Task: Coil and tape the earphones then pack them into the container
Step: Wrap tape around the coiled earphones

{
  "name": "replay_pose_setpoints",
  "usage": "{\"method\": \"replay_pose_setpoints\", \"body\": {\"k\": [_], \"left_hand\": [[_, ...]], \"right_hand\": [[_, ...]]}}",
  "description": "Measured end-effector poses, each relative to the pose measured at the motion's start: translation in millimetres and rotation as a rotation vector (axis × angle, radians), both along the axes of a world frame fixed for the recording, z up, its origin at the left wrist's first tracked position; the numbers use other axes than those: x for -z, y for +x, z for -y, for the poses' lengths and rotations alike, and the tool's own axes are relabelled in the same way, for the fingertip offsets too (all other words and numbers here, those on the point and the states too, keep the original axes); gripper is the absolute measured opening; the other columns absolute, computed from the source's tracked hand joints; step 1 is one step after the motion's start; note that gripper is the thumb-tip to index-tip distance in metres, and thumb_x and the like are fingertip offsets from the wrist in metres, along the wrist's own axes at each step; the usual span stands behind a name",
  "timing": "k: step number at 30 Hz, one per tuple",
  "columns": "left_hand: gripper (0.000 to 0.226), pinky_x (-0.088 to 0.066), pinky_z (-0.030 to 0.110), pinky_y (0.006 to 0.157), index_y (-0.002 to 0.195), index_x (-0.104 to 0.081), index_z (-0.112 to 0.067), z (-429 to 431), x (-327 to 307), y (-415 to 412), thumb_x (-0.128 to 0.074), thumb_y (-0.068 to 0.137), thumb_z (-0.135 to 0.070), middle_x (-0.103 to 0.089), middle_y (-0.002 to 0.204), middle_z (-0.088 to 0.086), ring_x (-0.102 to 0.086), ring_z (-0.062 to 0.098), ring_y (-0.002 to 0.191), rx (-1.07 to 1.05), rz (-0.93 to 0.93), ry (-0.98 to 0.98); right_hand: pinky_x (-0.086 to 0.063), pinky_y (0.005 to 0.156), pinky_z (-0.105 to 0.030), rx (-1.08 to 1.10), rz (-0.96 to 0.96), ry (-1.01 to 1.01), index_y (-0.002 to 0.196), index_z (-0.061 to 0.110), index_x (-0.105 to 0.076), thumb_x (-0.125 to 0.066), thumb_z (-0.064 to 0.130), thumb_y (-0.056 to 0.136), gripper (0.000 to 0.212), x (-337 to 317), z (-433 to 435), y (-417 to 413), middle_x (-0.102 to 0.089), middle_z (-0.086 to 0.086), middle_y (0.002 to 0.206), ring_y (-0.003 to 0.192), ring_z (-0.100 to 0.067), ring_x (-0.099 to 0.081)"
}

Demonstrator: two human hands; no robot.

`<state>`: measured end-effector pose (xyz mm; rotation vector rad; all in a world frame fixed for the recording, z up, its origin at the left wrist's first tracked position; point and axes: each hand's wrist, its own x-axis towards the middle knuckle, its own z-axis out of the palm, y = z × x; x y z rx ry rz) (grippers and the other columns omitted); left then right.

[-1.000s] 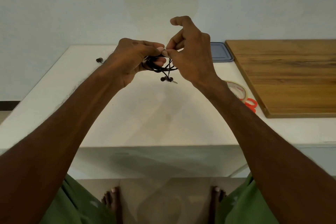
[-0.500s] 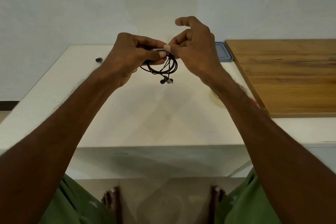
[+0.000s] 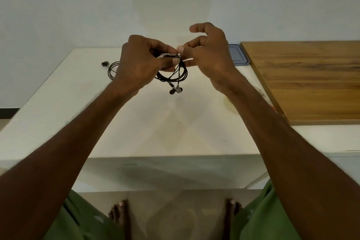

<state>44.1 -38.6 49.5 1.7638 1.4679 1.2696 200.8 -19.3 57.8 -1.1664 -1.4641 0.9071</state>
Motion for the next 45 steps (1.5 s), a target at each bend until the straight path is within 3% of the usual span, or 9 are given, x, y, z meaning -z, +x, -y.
{"method": "replay_pose_setpoints", "body": {"k": [6,12,16,20,25,30,34,40,45], "left_hand": [[0.027,-0.059,0.022,0.070,0.100,-0.073,-0.008,1,-2,3,-0.084,0.076,-0.013,-0.076,0.086,0.006,-0.075,0.012,0.070,-0.007,0.012,0.071],[0.017,-0.058,0.024,0.064,0.095,-0.075,-0.008,5,-2,7,-0.080,0.080,-0.015,-0.074,0.081,0.004,-0.073,0.014,0.066,0.011,-0.183,0.260],[0.013,-0.046,0.008,0.059,0.096,-0.073,-0.006,6,-3,4,-0.075,0.085,-0.014,-0.070,0.078,0.000,-0.070,0.014,0.065,0.071,-0.340,0.362],[0.023,-0.046,0.011,0.068,0.112,-0.072,-0.004,7,-4,3,-0.068,0.091,-0.011,-0.073,0.090,0.009,-0.066,0.015,0.070,0.141,-0.496,0.480],[0.022,-0.049,0.029,0.071,0.113,-0.073,-0.003,7,-3,5,-0.064,0.094,-0.011,-0.071,0.094,0.014,-0.065,0.022,0.078,0.129,-0.580,0.576],[0.015,-0.045,0.026,0.072,0.103,-0.070,-0.002,5,-2,7,-0.057,0.099,-0.010,-0.065,0.096,0.011,-0.060,0.021,0.083,0.100,-0.612,0.594],[0.011,-0.045,0.023,0.070,0.100,-0.067,-0.001,1,0,8,-0.059,0.096,-0.008,-0.064,0.098,0.010,-0.054,0.014,0.077,0.099,-0.589,0.507],[0.012,-0.032,0.011,0.068,0.102,-0.065,-0.002,-3,5,6,-0.058,0.096,-0.011,-0.065,0.095,0.009,-0.051,0.013,0.082,-0.018,-0.524,0.341],[0.012,-0.032,0.010,0.070,0.101,-0.069,-0.007,-2,4,6,-0.063,0.094,-0.014,-0.069,0.098,0.007,-0.053,0.011,0.085,-0.056,-0.502,0.287]], "right_hand": [[-0.061,0.065,-0.031,-0.031,-0.212,-0.165,0.129,0.000,-0.046,-0.075,0.001,0.080,0.056,-2,-3,4,-0.070,-0.021,0.095,0.076,-0.026,-0.074],[-0.061,0.063,-0.031,-0.058,-0.292,-0.263,0.132,-0.008,-0.043,-0.073,-0.003,0.081,0.059,-4,-3,9,-0.067,-0.027,0.103,0.069,-0.028,-0.071],[-0.059,0.059,-0.029,-0.059,-0.291,-0.271,0.120,-0.024,-0.047,-0.072,-0.007,0.080,0.049,-5,-1,11,-0.061,-0.041,0.109,0.069,-0.029,-0.069],[-0.059,0.062,-0.031,-0.142,-0.380,-0.422,0.086,-0.009,-0.059,-0.064,-0.012,0.082,0.007,-6,-5,15,-0.067,-0.019,0.078,0.068,-0.026,-0.068],[-0.055,0.060,-0.027,-0.297,-0.549,-0.699,0.100,-0.006,-0.058,-0.049,-0.011,0.089,0.015,-4,-7,19,-0.063,-0.017,0.083,0.066,-0.020,-0.061],[-0.046,0.071,-0.024,-0.405,-0.637,-0.835,0.092,-0.008,-0.059,-0.038,-0.008,0.093,0.021,-4,-7,19,-0.060,-0.015,0.080,0.071,-0.017,-0.055],[-0.054,0.056,-0.027,-0.291,-0.506,-0.761,0.102,-0.008,-0.059,-0.040,-0.010,0.093,0.021,-1,-5,12,-0.061,-0.019,0.088,0.064,-0.021,-0.061],[-0.060,0.069,-0.031,-0.231,-0.335,-0.411,0.112,-0.010,-0.064,-0.076,0.017,0.083,0.041,-2,-7,16,-0.069,-0.016,0.093,0.069,-0.023,-0.069],[-0.061,0.073,-0.028,-0.208,-0.187,-0.368,0.104,-0.007,-0.069,-0.080,-0.003,0.072,0.034,-1,-3,14,-0.074,-0.021,0.096,0.078,-0.027,-0.074]]}}
